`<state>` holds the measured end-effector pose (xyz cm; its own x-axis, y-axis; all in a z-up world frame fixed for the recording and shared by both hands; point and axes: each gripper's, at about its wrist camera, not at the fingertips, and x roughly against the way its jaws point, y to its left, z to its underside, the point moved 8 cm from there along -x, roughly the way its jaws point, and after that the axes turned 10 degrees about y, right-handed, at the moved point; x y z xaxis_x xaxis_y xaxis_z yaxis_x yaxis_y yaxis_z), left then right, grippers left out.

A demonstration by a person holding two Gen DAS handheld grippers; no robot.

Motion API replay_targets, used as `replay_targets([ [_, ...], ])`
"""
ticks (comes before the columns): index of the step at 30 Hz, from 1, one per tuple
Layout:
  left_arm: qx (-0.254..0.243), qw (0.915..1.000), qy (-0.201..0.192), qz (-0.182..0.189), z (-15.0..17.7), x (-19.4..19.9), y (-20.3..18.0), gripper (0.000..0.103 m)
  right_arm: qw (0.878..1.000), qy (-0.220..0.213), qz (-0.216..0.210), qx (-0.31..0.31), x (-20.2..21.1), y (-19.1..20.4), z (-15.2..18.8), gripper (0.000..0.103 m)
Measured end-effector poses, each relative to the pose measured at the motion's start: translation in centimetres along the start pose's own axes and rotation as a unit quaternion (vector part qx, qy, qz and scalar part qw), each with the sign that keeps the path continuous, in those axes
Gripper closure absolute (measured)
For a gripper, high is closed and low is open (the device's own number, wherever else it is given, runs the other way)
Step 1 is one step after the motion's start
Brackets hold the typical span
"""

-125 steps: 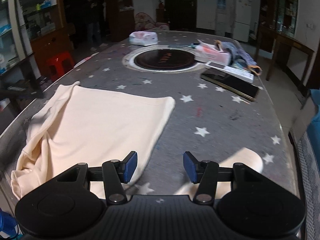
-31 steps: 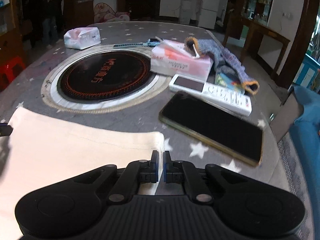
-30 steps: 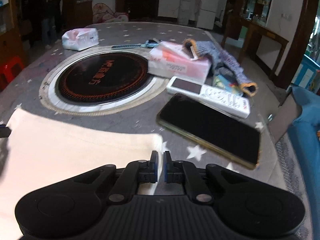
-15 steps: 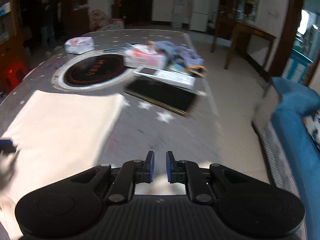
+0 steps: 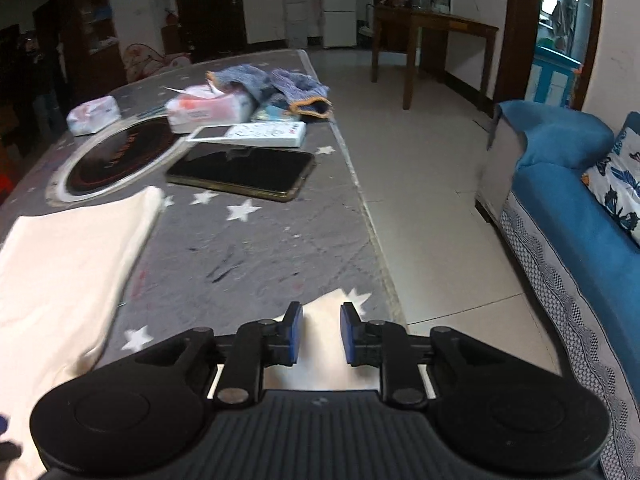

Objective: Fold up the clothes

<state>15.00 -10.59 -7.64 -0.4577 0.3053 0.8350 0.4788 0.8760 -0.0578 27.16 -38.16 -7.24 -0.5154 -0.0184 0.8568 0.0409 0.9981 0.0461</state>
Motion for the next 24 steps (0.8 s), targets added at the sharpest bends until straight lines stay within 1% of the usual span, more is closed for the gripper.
replay_targets([
  [1, -0.001, 1.0000, 0.000, 0.003, 0.1, 0.0, -0.1, 0.078, 1.000, 0.003, 0.002, -0.002, -0.5, -0.2, -0.1, 0.083],
  [4, -0.011, 0.9999, -0.004, 0.002, 0.3, 0.0, -0.5, 0.072, 1.000, 0.000, 0.009, 0.000, -1.2, -0.4, -0.5, 0.084],
  [6, -0.015, 0.9999, -0.006, 0.002, 0.5, 0.1, -0.8, 0.069, 1.000, -0.004, 0.009, -0.001, -1.4, -0.4, -0.8, 0.101],
  [8, -0.017, 0.9998, -0.006, 0.004, 0.4, 0.0, -1.0, 0.067, 1.000, -0.015, 0.009, 0.002, -1.0, -0.2, -1.4, 0.102],
  [10, -0.018, 0.9998, -0.006, 0.004, 0.4, 0.0, -1.1, 0.065, 1.000, -0.029, 0.001, 0.001, -0.2, 0.0, -2.2, 0.102],
  [14, -0.021, 0.9998, -0.006, 0.004, 0.4, 0.0, -1.2, 0.064, 0.997, -0.075, -0.017, 0.000, 2.9, 0.3, -4.3, 0.103],
  [15, -0.021, 0.9998, -0.006, 0.003, 0.4, 0.0, -1.3, 0.063, 0.997, -0.077, -0.024, 0.003, 3.5, 0.4, -4.5, 0.103],
  [16, -0.022, 0.9997, -0.006, 0.003, 0.4, 0.0, -1.3, 0.063, 0.997, -0.069, -0.029, 0.009, 3.6, 0.6, -4.5, 0.102],
  [17, -0.022, 0.9997, -0.006, 0.003, 0.4, 0.0, -1.3, 0.062, 0.998, -0.058, -0.031, 0.014, 3.7, 0.9, -4.5, 0.097],
  [18, -0.023, 0.9997, -0.007, 0.003, 0.4, 0.0, -1.4, 0.061, 0.999, -0.041, -0.025, 0.023, 3.3, 1.1, -4.1, 0.088],
  [19, -0.024, 0.9997, -0.007, 0.003, 0.4, 0.0, -1.5, 0.060, 0.999, -0.030, -0.009, 0.033, 2.8, 1.3, -3.6, 0.084],
  [21, -0.024, 0.9997, -0.007, 0.004, 0.4, 0.0, -1.5, 0.060, 0.999, -0.012, 0.014, 0.047, 1.5, 1.3, -2.9, 0.081],
  [24, -0.020, 0.9997, -0.004, 0.009, 0.3, 0.0, -1.5, 0.060, 0.999, 0.014, 0.009, 0.037, -0.4, 0.8, -2.3, 0.081],
])
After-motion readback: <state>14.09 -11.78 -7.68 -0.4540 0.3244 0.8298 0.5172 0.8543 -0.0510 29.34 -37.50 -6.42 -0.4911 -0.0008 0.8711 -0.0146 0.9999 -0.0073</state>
